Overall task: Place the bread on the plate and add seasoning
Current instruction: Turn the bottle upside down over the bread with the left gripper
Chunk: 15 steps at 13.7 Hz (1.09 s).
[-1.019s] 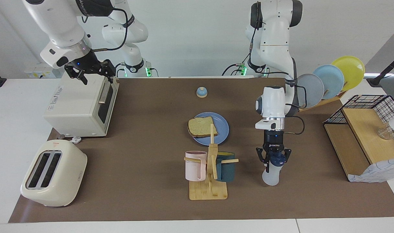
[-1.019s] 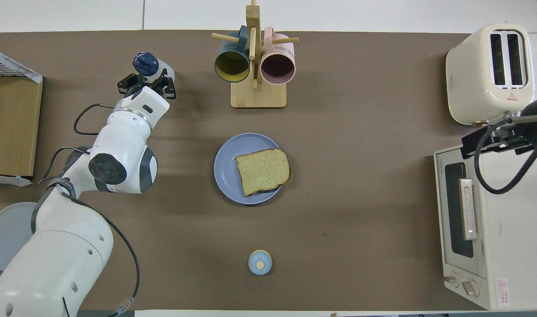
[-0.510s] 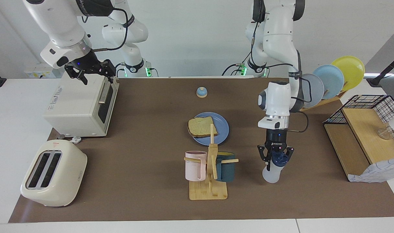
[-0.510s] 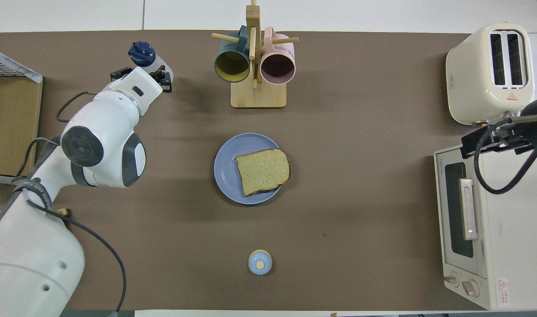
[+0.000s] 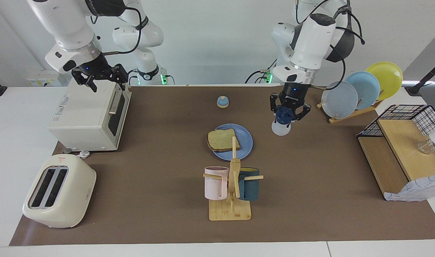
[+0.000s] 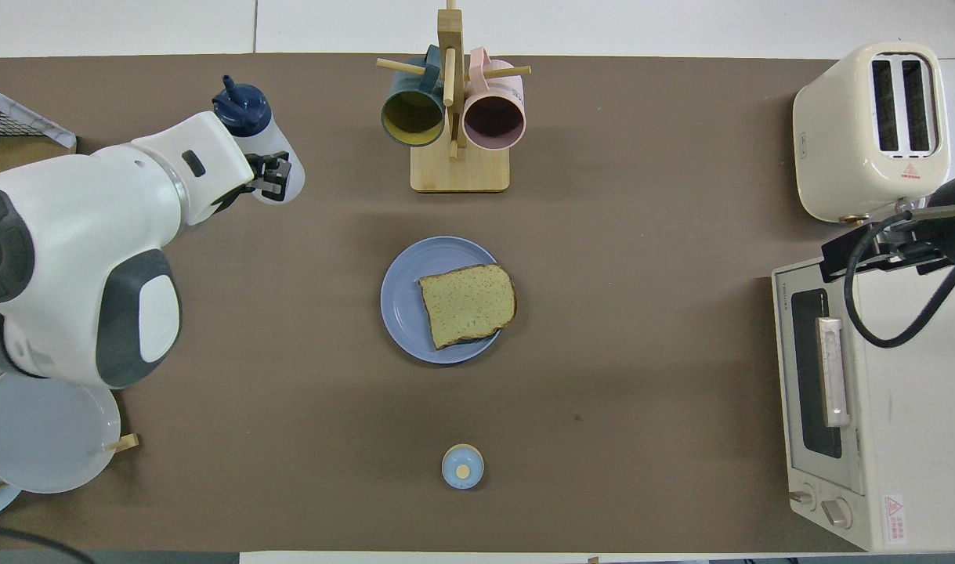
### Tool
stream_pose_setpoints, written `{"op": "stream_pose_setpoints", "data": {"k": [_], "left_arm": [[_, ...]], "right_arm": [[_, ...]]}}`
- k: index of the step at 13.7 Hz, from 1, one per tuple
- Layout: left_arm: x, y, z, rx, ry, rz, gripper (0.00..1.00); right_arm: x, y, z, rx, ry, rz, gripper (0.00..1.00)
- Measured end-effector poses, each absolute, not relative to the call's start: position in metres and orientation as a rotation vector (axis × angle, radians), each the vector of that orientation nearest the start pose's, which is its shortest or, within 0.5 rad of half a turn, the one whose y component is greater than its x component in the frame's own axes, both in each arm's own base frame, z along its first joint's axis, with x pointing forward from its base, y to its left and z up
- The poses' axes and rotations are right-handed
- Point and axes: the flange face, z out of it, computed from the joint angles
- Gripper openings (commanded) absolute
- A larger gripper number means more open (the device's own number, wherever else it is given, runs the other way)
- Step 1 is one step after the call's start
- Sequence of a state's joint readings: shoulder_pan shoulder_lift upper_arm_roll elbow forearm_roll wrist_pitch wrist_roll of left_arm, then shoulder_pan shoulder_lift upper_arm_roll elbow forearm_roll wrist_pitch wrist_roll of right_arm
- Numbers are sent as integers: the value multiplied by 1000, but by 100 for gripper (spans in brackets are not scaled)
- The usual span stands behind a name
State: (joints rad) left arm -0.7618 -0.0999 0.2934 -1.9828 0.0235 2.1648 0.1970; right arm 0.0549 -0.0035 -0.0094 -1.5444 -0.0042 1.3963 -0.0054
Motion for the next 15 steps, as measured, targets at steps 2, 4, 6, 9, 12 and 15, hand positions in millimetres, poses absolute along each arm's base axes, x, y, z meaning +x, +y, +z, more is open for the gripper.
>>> {"op": "stream_pose_setpoints", "data": {"k": [2, 4, 6, 9, 12, 15], "left_arm": [[469, -285, 527, -2870, 1201, -307, 0], [441, -314, 522, -2747, 1345, -209, 0], [419, -330, 520, -2601, 1494, -120, 0], [398, -345, 508, -2353, 1660, -10, 0], [382, -366, 479, -2163, 1721, 99, 0], [374, -381, 446, -2014, 1730, 197, 0]], "right_arm": [[534, 23, 622, -3139, -76, 235, 100], [534, 17, 621, -3138, -58, 238, 100], [534, 13, 621, -3138, -46, 240, 100], [534, 14, 620, -3138, -51, 242, 100], [534, 15, 620, -3138, -52, 242, 100], [534, 14, 620, -3138, -51, 242, 100]]}}
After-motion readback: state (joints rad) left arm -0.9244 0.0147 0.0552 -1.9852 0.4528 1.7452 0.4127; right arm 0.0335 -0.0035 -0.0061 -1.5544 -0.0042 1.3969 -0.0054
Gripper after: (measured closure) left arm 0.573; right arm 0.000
